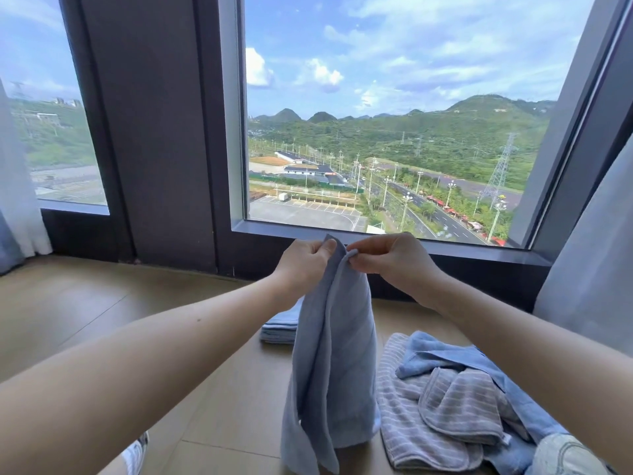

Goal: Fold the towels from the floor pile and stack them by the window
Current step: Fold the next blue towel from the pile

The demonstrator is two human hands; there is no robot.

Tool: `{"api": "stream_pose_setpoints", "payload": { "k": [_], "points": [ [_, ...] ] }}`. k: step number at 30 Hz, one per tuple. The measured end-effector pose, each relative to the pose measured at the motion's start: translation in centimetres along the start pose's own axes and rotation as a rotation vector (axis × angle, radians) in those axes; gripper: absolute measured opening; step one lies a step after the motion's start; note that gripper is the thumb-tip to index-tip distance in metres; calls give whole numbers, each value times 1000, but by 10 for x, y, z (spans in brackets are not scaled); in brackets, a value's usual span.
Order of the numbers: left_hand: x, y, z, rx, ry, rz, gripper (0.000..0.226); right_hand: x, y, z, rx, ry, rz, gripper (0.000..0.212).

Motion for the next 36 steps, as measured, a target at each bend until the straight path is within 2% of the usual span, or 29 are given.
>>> {"api": "stream_pose_setpoints", "payload": {
  "k": [2,3,6,10,13,19,22,25,30,33,36],
  "points": [
    [1,-3,1,-5,-21,20,35,-5,1,0,49,23,64,5],
    [1,-4,2,-7,-26,51,31,-7,0,0,62,34,104,3],
    [-1,-3,4,22,16,197,19,-8,0,1,83,35,69,6],
    [0,-10,6,-28,17,359,21,-7,2,2,124,48,-6,18],
    [4,-15,7,-80,-9,342,17,-8,7,2,170,67,-10,15],
    [13,-22,11,-181,-97,190,26,-1,13,3,198,34,-49,16],
    [15,-21,11,-163,-116,100,31,3,14,4,199,11,-95,12],
    [16,-18,11,-121,-126,101,32,4,14,2,205,10,-126,11],
    [20,-25,14,-205,-164,123,24,6,11,0,177,-20,-141,13],
    [20,-20,14,-148,-192,18,26,5,8,0,159,-23,-92,14],
    [21,-16,15,-75,-199,-39,18,5,6,-2,138,-42,-60,13]
  ]
}}
Point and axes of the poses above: each hand's wrist, its own z-axis away from the middle knuckle, its own y-axis out of the back of the hand, x = y × z, the point moved 9 cm from there along -z, towards the middle knuckle, and after that the axes turned 11 degrees about -x, right-handed, at the moved point
